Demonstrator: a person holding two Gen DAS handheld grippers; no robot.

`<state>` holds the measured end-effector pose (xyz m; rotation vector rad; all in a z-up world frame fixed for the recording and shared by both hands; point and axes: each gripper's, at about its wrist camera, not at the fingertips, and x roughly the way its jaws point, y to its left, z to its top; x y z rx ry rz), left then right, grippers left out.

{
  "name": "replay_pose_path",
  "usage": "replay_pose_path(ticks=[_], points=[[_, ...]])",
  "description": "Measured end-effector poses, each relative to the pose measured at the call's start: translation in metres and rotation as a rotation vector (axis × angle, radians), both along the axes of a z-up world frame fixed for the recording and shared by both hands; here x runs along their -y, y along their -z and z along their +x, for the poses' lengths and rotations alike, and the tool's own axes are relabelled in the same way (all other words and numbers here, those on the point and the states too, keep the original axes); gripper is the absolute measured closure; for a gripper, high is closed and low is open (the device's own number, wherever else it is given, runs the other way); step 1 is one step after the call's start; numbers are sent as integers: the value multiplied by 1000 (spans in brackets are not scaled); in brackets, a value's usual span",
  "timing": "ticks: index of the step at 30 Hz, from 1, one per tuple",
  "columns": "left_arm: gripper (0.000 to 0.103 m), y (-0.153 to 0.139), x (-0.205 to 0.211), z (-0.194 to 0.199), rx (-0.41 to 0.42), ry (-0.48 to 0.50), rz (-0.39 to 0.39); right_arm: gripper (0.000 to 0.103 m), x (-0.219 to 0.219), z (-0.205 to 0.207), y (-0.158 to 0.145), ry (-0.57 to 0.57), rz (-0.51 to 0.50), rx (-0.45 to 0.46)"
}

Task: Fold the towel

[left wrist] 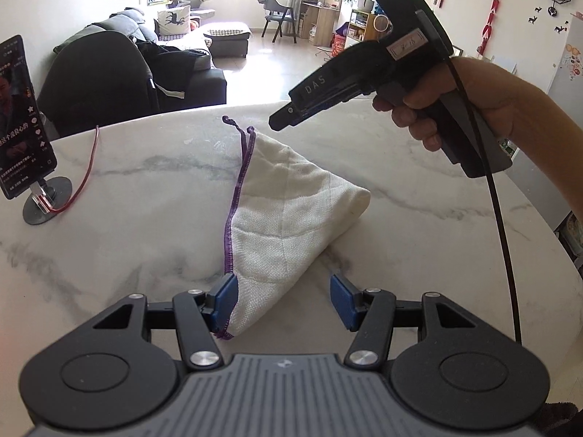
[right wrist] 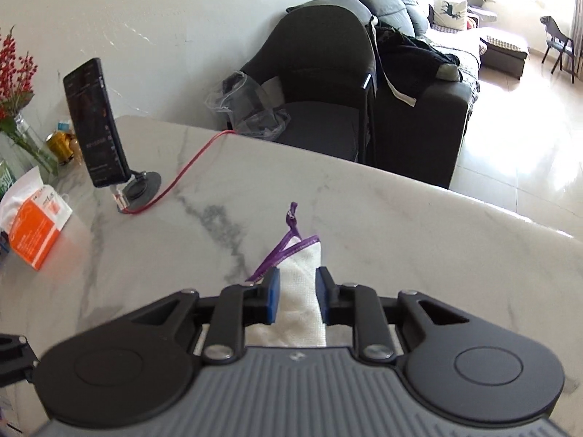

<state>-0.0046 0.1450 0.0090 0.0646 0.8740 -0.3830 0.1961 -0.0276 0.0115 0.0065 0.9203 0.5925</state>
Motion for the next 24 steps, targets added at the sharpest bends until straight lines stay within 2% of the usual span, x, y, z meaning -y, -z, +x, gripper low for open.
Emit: replay_pose_path(ticks=[11,16,19,24], points=[[46,30,-15,10,-87,-43,30,80,-29,27,20,-27,-39,-40],[46,32,-18,7,-78,-42,24,80,-35,32,33,-33,-55,-38],[46,29,-22,7,-88,-56,21,79,-29,30,27,-32,-18,-34],[46,13,-31,2,-51,-75,-13,77,-9,11,6,-65,9,3]])
